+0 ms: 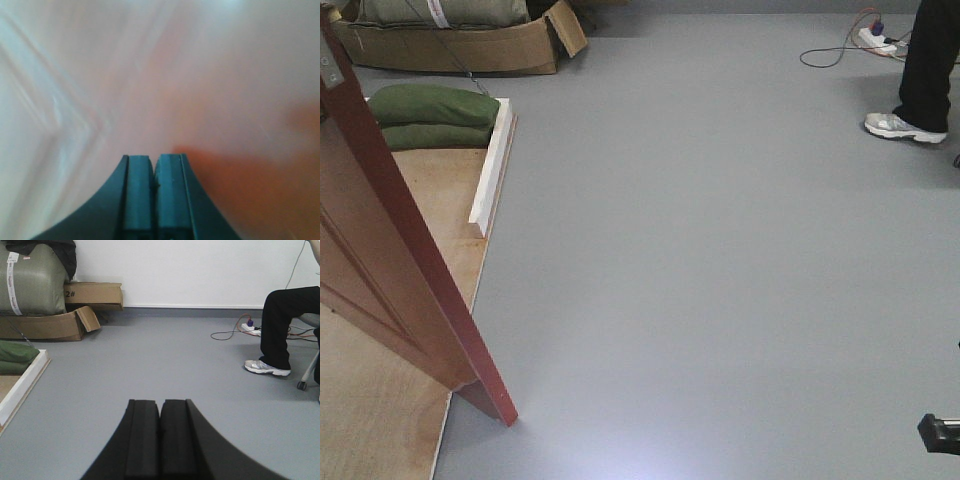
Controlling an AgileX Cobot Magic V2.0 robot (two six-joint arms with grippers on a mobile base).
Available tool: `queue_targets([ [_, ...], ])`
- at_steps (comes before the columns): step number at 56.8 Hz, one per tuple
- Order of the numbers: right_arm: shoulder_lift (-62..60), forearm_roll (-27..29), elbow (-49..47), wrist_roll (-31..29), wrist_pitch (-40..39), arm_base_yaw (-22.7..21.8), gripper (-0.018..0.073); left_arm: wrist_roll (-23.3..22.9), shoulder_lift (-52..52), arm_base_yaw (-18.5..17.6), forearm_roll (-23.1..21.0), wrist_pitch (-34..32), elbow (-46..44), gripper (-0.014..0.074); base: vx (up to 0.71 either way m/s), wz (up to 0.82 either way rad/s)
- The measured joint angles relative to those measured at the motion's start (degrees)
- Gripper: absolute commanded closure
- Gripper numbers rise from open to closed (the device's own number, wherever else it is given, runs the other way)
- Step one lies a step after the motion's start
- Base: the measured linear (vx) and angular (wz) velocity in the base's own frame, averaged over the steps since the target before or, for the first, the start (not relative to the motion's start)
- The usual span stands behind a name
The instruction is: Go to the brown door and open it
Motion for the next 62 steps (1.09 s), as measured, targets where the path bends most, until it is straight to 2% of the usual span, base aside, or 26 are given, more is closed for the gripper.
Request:
queue_targets([
  [62, 0.00, 0.00, 0.00, 0.00, 0.00, 0.00, 0.0559, 0.00, 0.55, -0.17, -0.22, 0.71, 0.00, 0.0603, 0.16, -0.02],
])
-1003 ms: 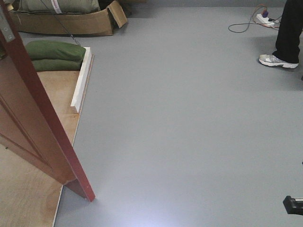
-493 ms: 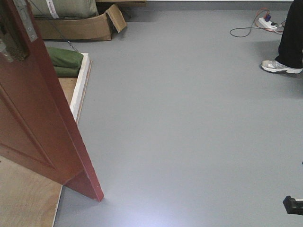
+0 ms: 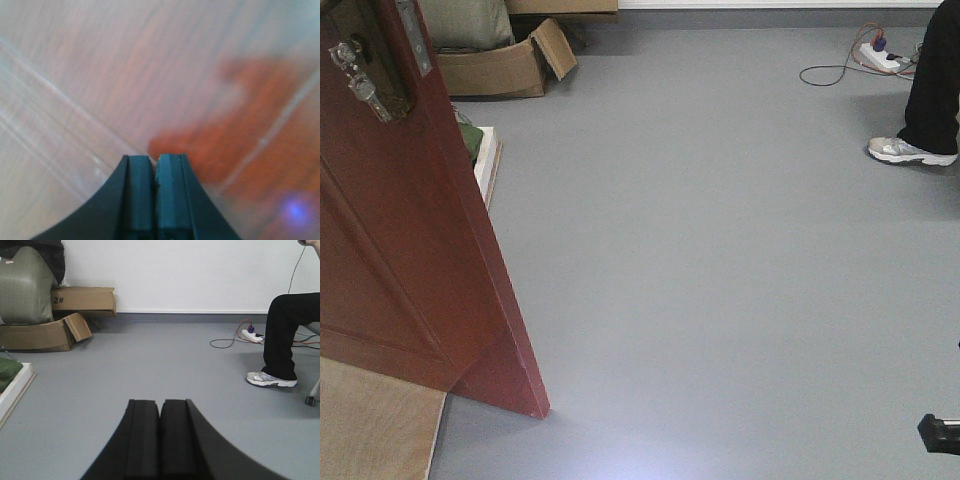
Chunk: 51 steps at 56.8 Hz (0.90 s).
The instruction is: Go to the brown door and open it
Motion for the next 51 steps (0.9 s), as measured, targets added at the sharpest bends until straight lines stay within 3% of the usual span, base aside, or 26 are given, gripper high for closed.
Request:
queue_targets([
  [51, 0.00, 0.00, 0.00, 0.00, 0.00, 0.00, 0.0559, 0.00, 0.11, -0.27, -0.02, 0.48, 0.00, 0.0603, 0.17, -0.02],
])
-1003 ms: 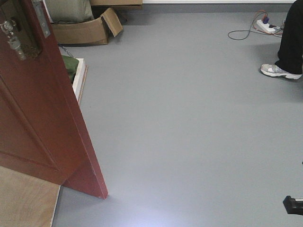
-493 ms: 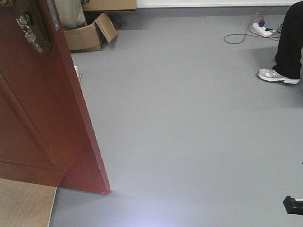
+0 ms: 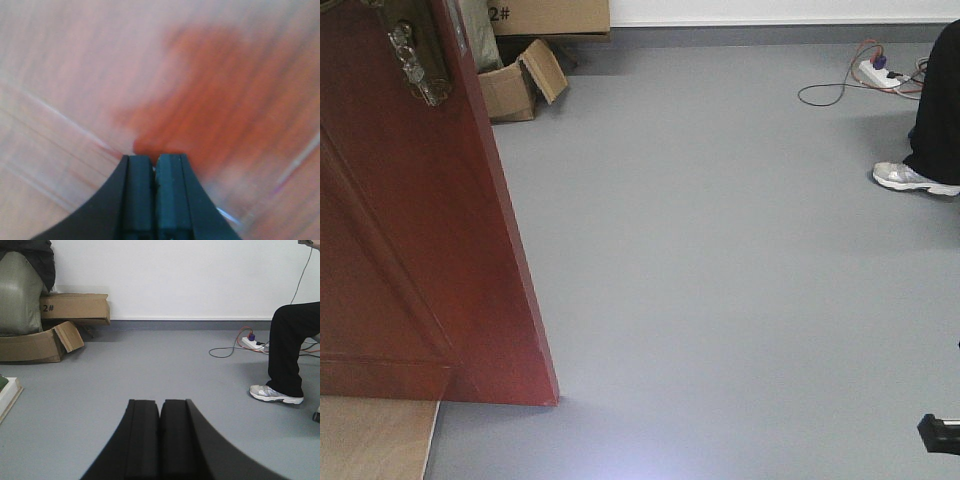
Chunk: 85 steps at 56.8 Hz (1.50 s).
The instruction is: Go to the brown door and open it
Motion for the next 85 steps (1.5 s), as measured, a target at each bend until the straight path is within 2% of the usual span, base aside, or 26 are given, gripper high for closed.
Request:
queue_targets([
  [74, 0.00, 0.00, 0.00, 0.00, 0.00, 0.00, 0.0559, 0.05, -0.40, -0.09, 0.03, 0.11, 0.00, 0.0603, 0.03, 0.01],
  [85, 0.00, 0.00, 0.00, 0.00, 0.00, 0.00, 0.0559, 0.05, -4.31, -0.09, 3.97, 3.77, 0.28, 0.0603, 0.00, 0.00],
])
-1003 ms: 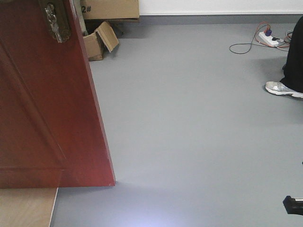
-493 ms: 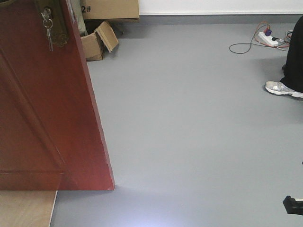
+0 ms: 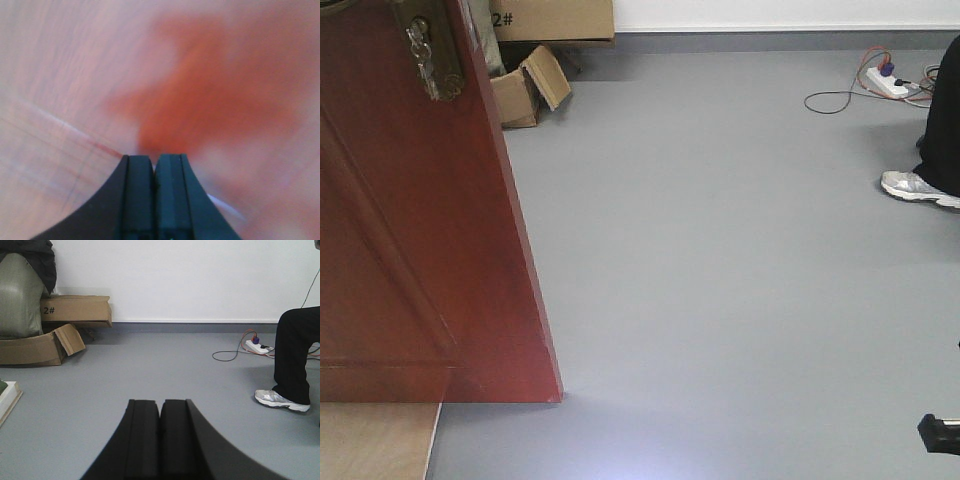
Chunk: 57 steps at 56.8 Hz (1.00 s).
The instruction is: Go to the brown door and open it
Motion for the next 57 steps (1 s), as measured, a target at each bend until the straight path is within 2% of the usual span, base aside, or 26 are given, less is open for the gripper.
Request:
queue_targets([
  [9, 0.00, 0.00, 0.00, 0.00, 0.00, 0.00, 0.0559, 0.00, -8.37, -0.04, 4.26, 0.52, 0.00, 0.0603, 0.00, 0.00],
  [16, 0.00, 0.00, 0.00, 0.00, 0.00, 0.00, 0.0559, 0.00, -16.44, -0.04, 5.08, -4.20, 3.46, 0.0603, 0.00, 0.00],
  [26, 0.00, 0.00, 0.00, 0.00, 0.00, 0.00, 0.0559, 0.00, -29.58, -0.11, 5.72, -17.71, 20.77, 0.0603, 0.00, 0.00],
  [32, 0.00, 0.00, 0.00, 0.00, 0.00, 0.00, 0.0559, 0.00, -38.50, -0.11, 10.83, -22.74, 34.61, 0.0603, 0.00, 0.00],
  [36, 0.00, 0.00, 0.00, 0.00, 0.00, 0.00, 0.0559, 0.00, -44.93, -0.11, 15.24, -22.63, 43.62, 0.0603, 0.00, 0.00],
  [40, 0.00, 0.00, 0.00, 0.00, 0.00, 0.00, 0.0559, 0.00, -51.19, -0.11, 17.66, -20.76, 51.10, 0.0603, 0.00, 0.00],
  [49, 0.00, 0.00, 0.00, 0.00, 0.00, 0.00, 0.0559, 0.00, -62.43, -0.81, 18.85, -14.57, 64.42, 0.0603, 0.00, 0.00],
  [57, 0.00, 0.00, 0.00, 0.00, 0.00, 0.00, 0.0559, 0.00, -70.94, -4.04, 18.97, -12.56, 73.19, 0.0603, 0.00, 0.00],
])
